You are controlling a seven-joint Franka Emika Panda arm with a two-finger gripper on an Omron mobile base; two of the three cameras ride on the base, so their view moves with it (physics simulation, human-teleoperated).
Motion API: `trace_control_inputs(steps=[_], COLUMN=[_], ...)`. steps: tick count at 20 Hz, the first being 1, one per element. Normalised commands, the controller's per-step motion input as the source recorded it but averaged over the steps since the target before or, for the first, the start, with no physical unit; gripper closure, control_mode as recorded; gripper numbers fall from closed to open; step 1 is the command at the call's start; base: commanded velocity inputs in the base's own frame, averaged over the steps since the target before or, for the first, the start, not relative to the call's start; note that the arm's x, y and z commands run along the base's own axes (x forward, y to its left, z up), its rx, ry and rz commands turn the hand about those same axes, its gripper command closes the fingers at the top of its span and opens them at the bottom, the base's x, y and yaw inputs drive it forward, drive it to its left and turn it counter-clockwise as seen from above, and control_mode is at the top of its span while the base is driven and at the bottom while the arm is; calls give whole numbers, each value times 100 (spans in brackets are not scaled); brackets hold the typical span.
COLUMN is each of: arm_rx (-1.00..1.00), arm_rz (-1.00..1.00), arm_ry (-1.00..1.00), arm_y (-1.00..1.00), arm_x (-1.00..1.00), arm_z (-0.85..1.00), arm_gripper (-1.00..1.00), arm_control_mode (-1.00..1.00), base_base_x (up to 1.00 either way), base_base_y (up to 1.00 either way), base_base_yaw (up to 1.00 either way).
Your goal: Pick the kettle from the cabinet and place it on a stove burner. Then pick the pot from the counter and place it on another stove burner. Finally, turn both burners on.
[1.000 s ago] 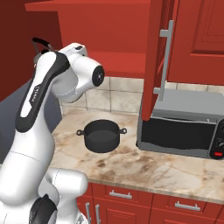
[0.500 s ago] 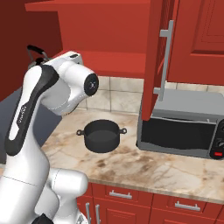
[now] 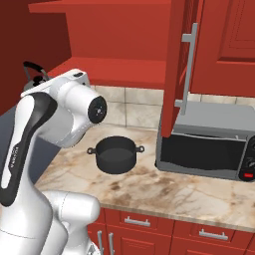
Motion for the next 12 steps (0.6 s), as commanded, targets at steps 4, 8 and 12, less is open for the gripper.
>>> trace_control_inputs(steps=[4, 8, 12], arm_rx=[0, 1, 1], arm_rz=[0, 0, -2], arm_ry=[0, 0, 0], arm_y=[0, 0, 0], arm_x=[-10, -7, -28], arm_z=[0, 0, 0], arm_gripper=[100, 100, 100], arm_control_mode=[-100, -100, -100], base_base_x=[0, 0, 0], base_base_y=[0, 0, 0], base_base_yaw=[0, 0, 0])
